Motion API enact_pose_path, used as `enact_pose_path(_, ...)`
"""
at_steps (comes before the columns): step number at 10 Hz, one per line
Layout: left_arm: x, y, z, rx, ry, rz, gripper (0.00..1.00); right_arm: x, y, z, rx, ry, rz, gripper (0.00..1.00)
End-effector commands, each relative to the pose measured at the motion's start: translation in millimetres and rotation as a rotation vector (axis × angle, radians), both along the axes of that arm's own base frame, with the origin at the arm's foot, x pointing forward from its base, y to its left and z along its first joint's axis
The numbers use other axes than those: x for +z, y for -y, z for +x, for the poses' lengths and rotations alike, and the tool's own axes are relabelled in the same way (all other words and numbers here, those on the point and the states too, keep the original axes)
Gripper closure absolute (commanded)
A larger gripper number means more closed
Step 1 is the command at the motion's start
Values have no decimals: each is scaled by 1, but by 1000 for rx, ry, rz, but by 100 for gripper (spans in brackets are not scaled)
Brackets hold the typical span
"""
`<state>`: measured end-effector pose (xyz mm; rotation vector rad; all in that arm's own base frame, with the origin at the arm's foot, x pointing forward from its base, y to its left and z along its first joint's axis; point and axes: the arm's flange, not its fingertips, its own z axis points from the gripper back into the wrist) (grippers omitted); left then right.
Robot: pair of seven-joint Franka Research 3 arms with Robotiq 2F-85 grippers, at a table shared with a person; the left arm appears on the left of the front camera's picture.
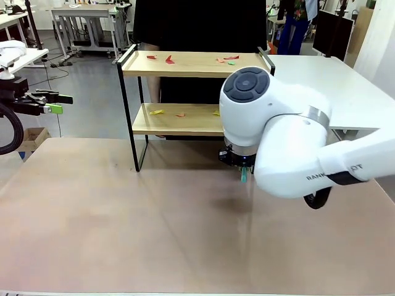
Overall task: Clean the shelf.
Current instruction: Clean the specific section of the Shelf indicated by the human with the Duster.
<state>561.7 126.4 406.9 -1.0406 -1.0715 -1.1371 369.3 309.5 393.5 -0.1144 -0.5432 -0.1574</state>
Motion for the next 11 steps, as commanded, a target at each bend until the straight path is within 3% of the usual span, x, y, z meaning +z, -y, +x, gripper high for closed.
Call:
enact_pose_path(1,3,1,-1,0,9,1,0,-1,15,-6,90,8,42,87)
enact_pose_path(5,3,1,-1,0,9,1,0,11,27,-18,356,-65,117,87)
enact_pose_path(9,3,1,-1,0,9,1,0,15,36,-23,681,-193,162,87)
enact_pose_path(11,3,1,-1,0,9,1,0,21,48,-26,791,-213,188,87)
